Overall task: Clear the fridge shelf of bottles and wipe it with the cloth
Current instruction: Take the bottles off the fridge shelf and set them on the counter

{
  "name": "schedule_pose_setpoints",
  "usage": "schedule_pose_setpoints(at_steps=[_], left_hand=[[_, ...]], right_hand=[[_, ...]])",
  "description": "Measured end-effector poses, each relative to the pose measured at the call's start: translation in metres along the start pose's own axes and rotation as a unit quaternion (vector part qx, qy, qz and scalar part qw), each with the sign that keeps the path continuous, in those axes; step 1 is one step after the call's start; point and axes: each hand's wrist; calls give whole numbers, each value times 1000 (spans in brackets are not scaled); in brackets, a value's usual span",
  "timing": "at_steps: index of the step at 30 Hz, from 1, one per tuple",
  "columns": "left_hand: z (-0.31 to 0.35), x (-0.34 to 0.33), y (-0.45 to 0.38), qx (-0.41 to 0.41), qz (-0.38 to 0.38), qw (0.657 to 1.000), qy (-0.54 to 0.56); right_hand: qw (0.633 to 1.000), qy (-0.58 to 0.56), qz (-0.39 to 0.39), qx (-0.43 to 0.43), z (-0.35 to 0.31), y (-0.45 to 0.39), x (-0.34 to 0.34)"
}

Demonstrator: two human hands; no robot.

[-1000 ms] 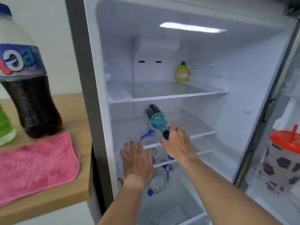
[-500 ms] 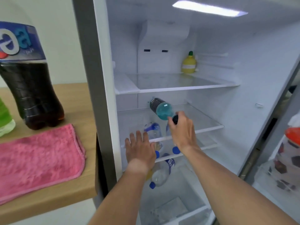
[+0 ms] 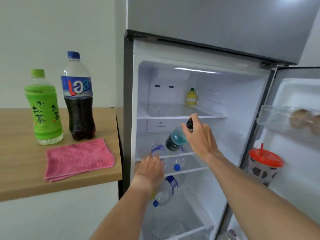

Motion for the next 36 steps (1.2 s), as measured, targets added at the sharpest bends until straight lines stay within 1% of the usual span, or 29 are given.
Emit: schedule_pose_setpoints(at_steps=[3,6,8,11,13,18,24,30,33,35,36], left_hand=[[-5,22,21,-21,6,1000,16],[-17,45,43,-30,31,997,59],[-29,59,58,-28,50,995,77],[-53,73,78,-27,95,994,47],[-75,81,88,-9,112,993,40],[-138,97,105,70,109,991,21],[-208,99,118,180,87,980,11],[-279,102,121,261,85,960,43],[-305,103,122,265,101,958,45],[-316,100,124,240,118,964,-2],[-319,98,124,228,112,967,-33]], right_hand=[[999,6,35,-5,-19,-10,38],[995,-22,89,-37,-44,-32,73],[992,-32,109,-47,-61,-48,93],[996,-31,79,-38,-91,-71,119],[998,-30,53,-32,-112,-82,132],[998,-50,49,5,-171,-108,148],[992,-95,59,52,-244,-142,123],[987,-139,25,74,-302,-173,62],[985,-150,1,85,-327,-181,29],[984,-156,-14,90,-344,-183,9],[983,-160,-20,91,-351,-185,-1]])
Point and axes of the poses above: each hand's wrist, its own y-axis away from the middle knuckle, its own x-axis out of the back of the hand, z = x × y, and after that the axes turned 15 degrees about x, right-handed
